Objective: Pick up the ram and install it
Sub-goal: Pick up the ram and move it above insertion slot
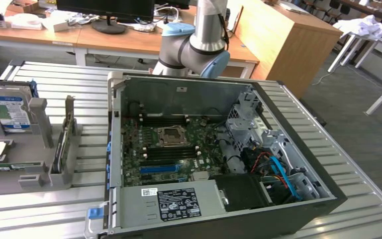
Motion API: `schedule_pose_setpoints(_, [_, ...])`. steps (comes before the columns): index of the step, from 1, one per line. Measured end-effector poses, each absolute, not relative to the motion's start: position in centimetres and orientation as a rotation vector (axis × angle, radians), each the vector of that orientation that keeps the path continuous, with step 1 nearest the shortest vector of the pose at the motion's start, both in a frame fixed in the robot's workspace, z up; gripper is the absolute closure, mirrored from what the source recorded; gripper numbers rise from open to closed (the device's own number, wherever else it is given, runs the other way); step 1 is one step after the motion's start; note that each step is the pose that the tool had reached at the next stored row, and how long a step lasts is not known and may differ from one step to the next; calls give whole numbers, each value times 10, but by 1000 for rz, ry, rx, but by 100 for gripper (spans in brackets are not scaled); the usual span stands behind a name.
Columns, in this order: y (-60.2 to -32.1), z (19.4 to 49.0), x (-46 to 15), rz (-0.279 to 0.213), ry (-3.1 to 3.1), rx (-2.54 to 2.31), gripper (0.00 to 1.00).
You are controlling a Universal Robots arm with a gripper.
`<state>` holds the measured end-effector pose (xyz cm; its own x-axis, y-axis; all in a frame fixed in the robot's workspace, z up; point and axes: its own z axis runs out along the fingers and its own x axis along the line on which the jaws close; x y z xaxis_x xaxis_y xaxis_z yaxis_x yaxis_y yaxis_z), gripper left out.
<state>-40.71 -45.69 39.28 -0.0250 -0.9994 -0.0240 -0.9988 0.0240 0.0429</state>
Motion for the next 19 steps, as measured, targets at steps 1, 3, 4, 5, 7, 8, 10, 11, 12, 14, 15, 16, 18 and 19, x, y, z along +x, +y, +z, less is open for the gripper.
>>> schedule_pose_setpoints(1, [-457, 393, -407, -74, -2239, 2185, 88])
schedule_pose_setpoints(3, [-457, 393, -407, -74, -2239, 2185, 88])
schedule_pose_setpoints(4, [-457, 393, -407, -74, -2239, 2184, 88])
schedule_pose_setpoints(5, [-457, 393, -407, -74, -2239, 2184, 88])
schedule_pose_setpoints(7, [-457, 393, -407, -74, -2238, 2184, 88])
schedule_pose_setpoints(8, [-457, 393, -406, -74, -2238, 2184, 88])
schedule_pose_setpoints(10, [-457, 393, -404, -75, -2238, 2184, 88])
schedule_pose_setpoints(11, [-457, 393, -403, -75, -2238, 2184, 88])
schedule_pose_setpoints(12, [-457, 393, -402, -75, -2238, 2184, 88])
schedule_pose_setpoints(14, [-457, 393, -400, -76, -2238, 2184, 88])
schedule_pose_setpoints(15, [-457, 393, -398, -76, -2238, 2184, 88])
schedule_pose_setpoints(16, [-457, 393, -397, -76, -2238, 2184, 88])
schedule_pose_setpoints(18, [-457, 393, -393, -76, -2238, 2183, 88])
schedule_pose_setpoints(19, [-457, 393, -391, -77, -2237, 2183, 88])
